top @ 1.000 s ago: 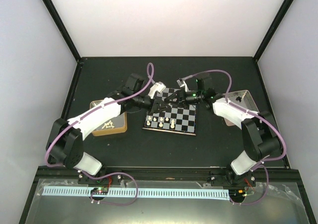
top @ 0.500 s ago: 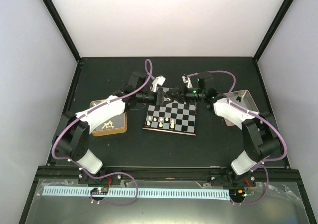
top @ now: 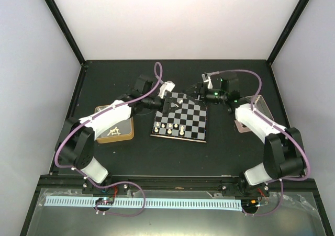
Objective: Set up the chess pieces on the board
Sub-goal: Place the chess piece on the chessboard, then pick up the chess piece from the storage box, then place the chess piece on the chessboard.
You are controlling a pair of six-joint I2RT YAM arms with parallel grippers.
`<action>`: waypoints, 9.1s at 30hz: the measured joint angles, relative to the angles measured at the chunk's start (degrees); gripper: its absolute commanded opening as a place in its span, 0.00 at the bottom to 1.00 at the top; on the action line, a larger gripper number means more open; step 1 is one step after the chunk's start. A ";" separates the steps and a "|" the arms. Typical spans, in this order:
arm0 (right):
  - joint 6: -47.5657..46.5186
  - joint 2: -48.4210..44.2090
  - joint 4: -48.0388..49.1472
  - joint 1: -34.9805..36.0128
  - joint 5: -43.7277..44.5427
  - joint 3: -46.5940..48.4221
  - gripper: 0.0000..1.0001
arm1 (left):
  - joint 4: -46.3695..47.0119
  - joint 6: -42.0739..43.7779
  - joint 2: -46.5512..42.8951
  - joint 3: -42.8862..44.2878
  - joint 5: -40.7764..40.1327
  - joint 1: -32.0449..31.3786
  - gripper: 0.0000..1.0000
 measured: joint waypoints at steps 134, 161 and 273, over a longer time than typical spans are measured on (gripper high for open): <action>-35.80 10.97 -31.39 36.00 63.14 4.70 0.38 | -12.98 -9.94 -44.44 -25.49 -50.86 9.25 0.81; -31.04 -0.76 -27.98 20.26 56.48 5.09 0.39 | -31.85 -16.46 -2.56 -8.46 -54.31 30.69 0.53; -34.77 10.54 0.17 32.89 46.07 17.81 0.01 | 10.80 -77.20 -28.28 -20.76 -3.72 21.68 0.10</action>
